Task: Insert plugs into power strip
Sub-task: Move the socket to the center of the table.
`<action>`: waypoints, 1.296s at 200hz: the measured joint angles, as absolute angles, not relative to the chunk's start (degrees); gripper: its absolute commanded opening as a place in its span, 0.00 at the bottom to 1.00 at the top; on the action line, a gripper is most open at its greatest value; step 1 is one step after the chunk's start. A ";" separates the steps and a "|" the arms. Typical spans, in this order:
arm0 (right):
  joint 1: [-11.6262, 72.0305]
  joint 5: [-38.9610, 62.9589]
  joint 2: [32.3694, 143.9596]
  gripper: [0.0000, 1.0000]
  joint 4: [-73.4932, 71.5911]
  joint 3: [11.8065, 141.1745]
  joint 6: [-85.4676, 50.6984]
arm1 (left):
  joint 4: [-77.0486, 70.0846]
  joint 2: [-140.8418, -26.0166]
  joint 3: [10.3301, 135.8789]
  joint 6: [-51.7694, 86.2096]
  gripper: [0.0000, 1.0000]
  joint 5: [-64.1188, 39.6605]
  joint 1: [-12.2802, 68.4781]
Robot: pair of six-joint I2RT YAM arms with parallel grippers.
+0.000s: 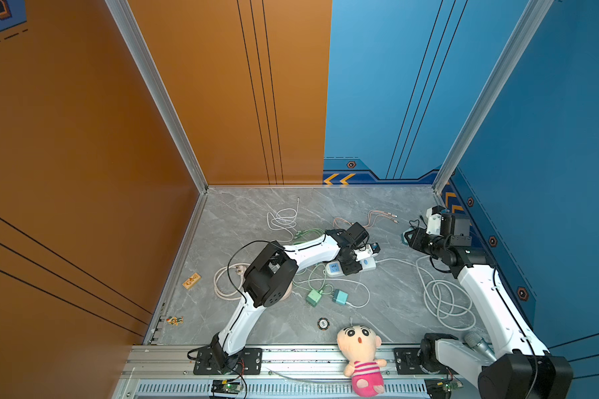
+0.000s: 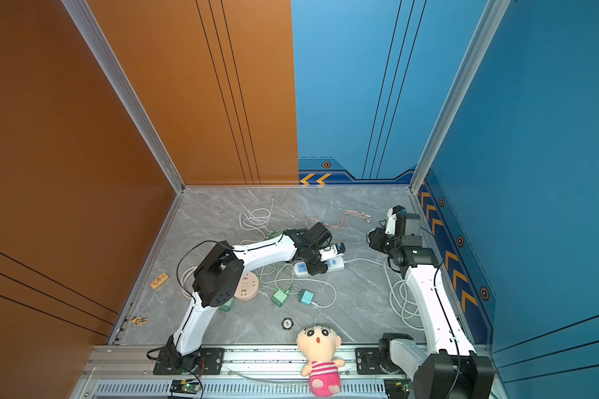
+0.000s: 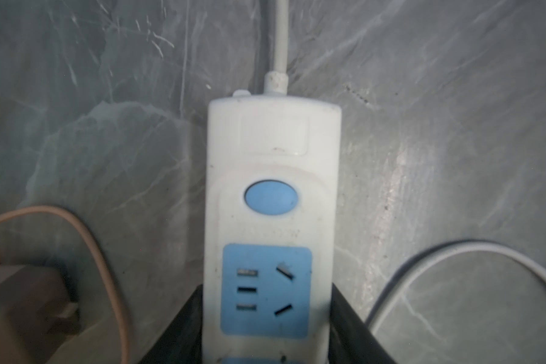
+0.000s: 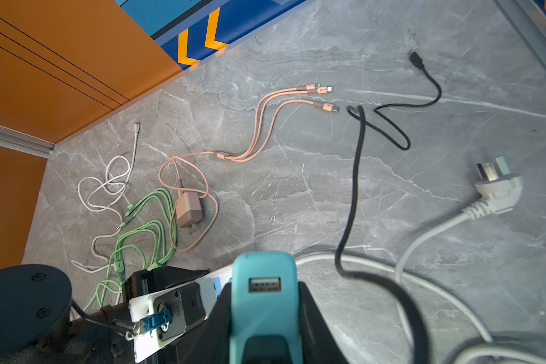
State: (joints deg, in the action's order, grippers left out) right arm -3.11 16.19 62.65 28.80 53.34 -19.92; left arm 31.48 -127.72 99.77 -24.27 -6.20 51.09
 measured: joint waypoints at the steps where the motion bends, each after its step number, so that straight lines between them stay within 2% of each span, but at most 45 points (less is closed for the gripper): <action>1: -3.14 16.19 62.65 0.00 28.80 53.36 -19.92 | 31.53 -127.83 99.92 -24.27 0.45 -6.20 51.09; 93: -3.20 16.21 62.65 0.00 28.97 53.78 -19.99 | 31.51 -134.87 110.80 -23.90 0.47 -6.15 51.59; 132: -3.18 16.21 62.65 0.00 28.95 53.78 -20.45 | 31.44 -136.22 112.86 -21.93 0.54 -5.93 51.20; 168: -3.18 16.21 62.87 0.00 28.95 53.78 -20.60 | 31.24 -136.22 112.60 -20.27 0.56 -6.13 50.68; 196: -2.87 16.21 64.12 0.00 28.95 53.78 -20.60 | 31.09 -136.20 112.49 -19.09 0.66 -6.63 50.48; 213: -2.02 16.21 64.73 0.00 28.95 53.78 -20.53 | 30.87 -135.39 111.59 -17.98 0.76 -7.94 50.09; 259: 0.71 14.96 64.95 0.00 28.93 53.80 -19.14 | 29.52 -125.34 104.75 -16.38 0.77 -10.31 47.99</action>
